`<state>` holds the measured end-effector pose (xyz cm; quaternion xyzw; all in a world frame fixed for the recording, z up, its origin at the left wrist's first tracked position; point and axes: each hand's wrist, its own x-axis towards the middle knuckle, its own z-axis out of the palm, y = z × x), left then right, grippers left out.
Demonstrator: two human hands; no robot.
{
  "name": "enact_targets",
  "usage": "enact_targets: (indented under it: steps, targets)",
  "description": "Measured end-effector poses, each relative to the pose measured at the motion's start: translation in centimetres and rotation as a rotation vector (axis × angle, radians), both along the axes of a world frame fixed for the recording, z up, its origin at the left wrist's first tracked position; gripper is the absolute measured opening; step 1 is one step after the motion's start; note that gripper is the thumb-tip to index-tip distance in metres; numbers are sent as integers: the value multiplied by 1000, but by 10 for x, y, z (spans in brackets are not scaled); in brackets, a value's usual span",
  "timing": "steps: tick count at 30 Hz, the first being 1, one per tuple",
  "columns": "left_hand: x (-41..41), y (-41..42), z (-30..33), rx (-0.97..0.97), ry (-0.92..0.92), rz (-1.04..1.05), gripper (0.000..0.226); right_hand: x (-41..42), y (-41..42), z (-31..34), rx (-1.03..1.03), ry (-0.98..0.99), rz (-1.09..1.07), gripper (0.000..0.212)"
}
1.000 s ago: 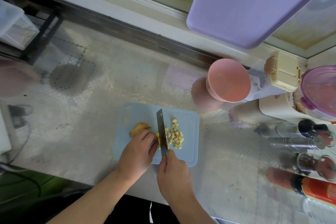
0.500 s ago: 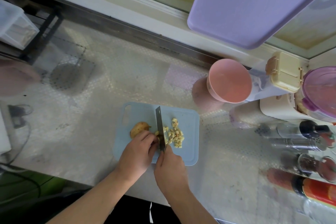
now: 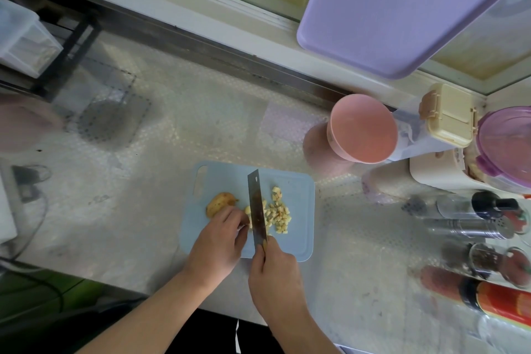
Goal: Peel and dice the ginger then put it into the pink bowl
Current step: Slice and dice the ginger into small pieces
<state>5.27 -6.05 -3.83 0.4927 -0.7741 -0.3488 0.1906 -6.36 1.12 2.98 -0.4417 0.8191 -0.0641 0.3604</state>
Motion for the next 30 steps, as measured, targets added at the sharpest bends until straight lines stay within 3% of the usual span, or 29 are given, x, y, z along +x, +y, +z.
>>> enact_targets:
  steps: [22, 25, 28, 30]
  targets:
    - [-1, 1, -2, 65, -73, 37, 18, 6, -15, 0, 134, 42, 64, 13]
    - [-3, 1, 1, 95, -71, 60, 10, 9, -14, -1, 142, 48, 80, 14]
    - [-8, 1, 2, 119, -76, 89, 25, 8, -12, -3, 131, 61, 82, 16]
    - [-11, 3, 2, 86, -133, 71, 23, 6, -10, -4, 109, 55, 72, 18]
